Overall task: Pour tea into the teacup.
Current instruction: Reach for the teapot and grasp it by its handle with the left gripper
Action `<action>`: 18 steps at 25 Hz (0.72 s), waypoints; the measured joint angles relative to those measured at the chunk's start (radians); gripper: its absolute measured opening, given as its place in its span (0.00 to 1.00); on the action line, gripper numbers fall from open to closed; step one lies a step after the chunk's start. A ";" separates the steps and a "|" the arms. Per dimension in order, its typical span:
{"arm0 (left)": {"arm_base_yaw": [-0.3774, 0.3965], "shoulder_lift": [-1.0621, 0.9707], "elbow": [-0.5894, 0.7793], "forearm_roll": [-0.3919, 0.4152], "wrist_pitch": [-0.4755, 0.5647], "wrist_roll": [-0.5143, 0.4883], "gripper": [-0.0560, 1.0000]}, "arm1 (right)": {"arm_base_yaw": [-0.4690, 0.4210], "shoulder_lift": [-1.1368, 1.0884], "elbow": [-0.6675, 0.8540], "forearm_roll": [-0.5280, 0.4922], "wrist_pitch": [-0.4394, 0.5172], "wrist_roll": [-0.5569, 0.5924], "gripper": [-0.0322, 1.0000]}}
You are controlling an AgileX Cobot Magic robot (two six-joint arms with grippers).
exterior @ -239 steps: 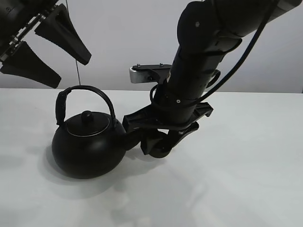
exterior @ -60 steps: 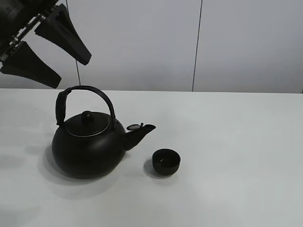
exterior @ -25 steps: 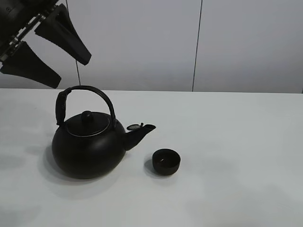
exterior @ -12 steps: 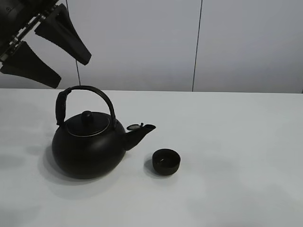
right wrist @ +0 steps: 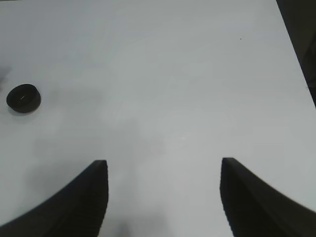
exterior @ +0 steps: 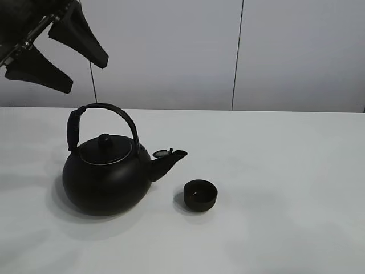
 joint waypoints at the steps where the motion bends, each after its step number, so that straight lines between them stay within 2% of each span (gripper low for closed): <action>1: 0.001 -0.003 0.000 0.000 -0.002 0.016 0.52 | 0.000 0.000 0.000 0.000 0.000 0.000 0.47; 4: 0.002 -0.042 0.000 0.000 -0.031 0.063 0.55 | 0.000 0.000 0.000 0.000 0.000 0.000 0.47; 8: 0.002 -0.166 0.000 0.007 -0.081 0.115 0.64 | 0.000 0.000 0.000 0.000 0.000 0.001 0.47; 10: 0.002 -0.236 0.000 0.030 -0.106 0.177 0.66 | 0.000 0.000 0.000 0.000 0.001 0.002 0.47; 14: 0.002 -0.364 0.000 0.071 -0.169 0.282 0.68 | 0.000 0.000 0.000 0.000 0.001 0.003 0.47; 18: 0.002 -0.490 0.000 0.111 -0.199 0.296 0.68 | 0.000 0.000 0.000 0.000 0.001 0.003 0.47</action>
